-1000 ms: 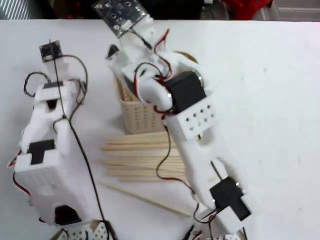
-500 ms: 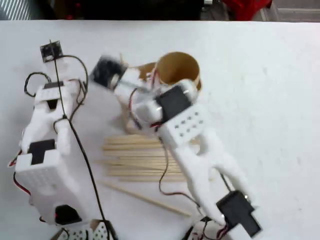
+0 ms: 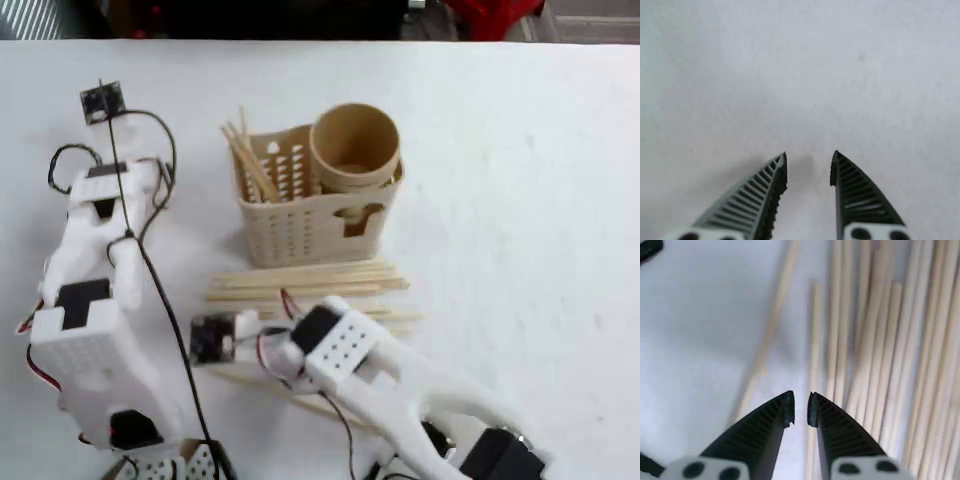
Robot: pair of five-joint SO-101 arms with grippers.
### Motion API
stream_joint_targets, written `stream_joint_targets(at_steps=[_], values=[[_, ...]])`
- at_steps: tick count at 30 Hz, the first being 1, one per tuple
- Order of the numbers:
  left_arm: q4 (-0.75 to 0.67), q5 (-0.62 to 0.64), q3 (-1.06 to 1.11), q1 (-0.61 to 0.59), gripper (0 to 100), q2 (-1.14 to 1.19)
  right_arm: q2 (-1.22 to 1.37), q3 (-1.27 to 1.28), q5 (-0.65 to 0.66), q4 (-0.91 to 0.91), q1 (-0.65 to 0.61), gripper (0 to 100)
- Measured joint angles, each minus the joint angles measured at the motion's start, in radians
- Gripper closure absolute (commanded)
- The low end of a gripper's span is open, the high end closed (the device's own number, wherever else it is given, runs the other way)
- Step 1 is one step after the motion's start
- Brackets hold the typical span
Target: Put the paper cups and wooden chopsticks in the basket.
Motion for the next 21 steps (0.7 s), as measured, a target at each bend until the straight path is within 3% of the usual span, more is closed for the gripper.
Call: stream_joint_targets(at_steps=[4, 21], values=[[0.000, 0.000, 0.000, 0.000, 84, 0.000, -0.038, 0.012, 0.009, -0.002, -0.041, 86.1], [0.000, 0.000, 0.000, 0.000, 84, 0.000, 0.000, 0.084, 0.071, -0.040, -0.098, 86.1]])
